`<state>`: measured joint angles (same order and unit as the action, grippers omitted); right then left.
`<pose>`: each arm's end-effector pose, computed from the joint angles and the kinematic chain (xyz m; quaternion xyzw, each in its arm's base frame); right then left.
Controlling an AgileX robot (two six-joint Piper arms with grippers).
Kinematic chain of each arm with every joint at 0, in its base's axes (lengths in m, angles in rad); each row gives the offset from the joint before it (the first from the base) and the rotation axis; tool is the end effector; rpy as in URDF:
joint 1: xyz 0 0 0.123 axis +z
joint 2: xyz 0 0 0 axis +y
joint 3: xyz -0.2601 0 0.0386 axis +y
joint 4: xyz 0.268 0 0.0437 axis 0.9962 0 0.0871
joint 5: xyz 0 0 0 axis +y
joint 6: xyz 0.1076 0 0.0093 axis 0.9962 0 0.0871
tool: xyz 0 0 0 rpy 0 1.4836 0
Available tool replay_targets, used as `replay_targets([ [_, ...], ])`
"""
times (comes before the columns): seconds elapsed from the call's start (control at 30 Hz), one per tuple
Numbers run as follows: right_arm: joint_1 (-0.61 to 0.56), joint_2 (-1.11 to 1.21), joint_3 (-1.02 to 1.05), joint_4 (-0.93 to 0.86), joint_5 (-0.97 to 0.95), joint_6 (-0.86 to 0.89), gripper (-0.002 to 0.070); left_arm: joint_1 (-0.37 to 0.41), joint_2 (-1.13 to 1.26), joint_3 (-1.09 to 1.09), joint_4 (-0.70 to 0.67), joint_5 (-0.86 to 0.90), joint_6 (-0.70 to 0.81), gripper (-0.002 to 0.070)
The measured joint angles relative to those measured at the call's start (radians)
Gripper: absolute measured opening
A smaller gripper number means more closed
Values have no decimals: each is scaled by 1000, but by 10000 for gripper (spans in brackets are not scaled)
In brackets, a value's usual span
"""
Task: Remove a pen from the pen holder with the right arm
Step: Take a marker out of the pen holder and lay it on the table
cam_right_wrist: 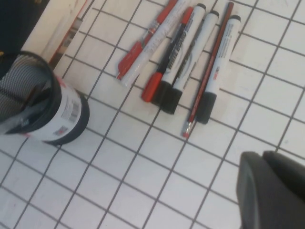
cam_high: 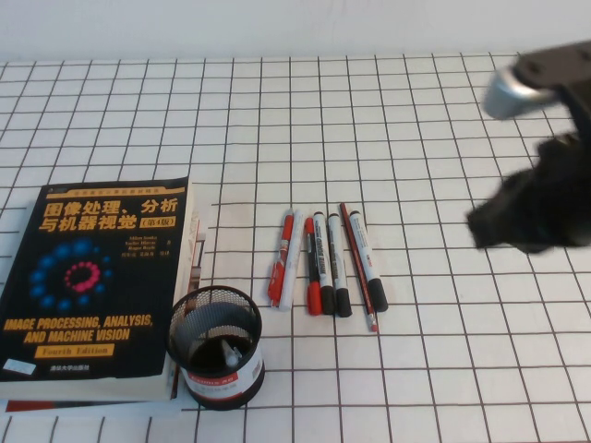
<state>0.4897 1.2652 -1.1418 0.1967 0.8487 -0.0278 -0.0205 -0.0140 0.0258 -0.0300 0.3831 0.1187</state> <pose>0.2558 0.1543 0.3110 -0.2047 0.9153 0.1654 0.3049 0.1107 -0.0035 0.1657 0.0482 0.8056 0.0163 0.5902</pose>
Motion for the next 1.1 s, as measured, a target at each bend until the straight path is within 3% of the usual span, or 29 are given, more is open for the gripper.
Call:
replay_targets([
  [0.3, 0, -490, 313, -8, -36, 28, -14, 0, 0, 0, 0, 0, 0, -4],
  [0.57, 0, -784, 543, -12, 6, 79, -14, 0, 0, 0, 0, 0, 0, -4],
  [0.83, 0, -858, 656, -49, -71, 79, -15, 0, 0, 0, 0, 0, 0, -4],
  [1.0, 0, -858, 756, -110, -249, 79, -15, 0, 0, 0, 0, 0, 0, -4],
  [1.1, -58, -873, 839, -139, -385, 79, -15, 0, 0, 0, 0, 0, 0, -4],
])
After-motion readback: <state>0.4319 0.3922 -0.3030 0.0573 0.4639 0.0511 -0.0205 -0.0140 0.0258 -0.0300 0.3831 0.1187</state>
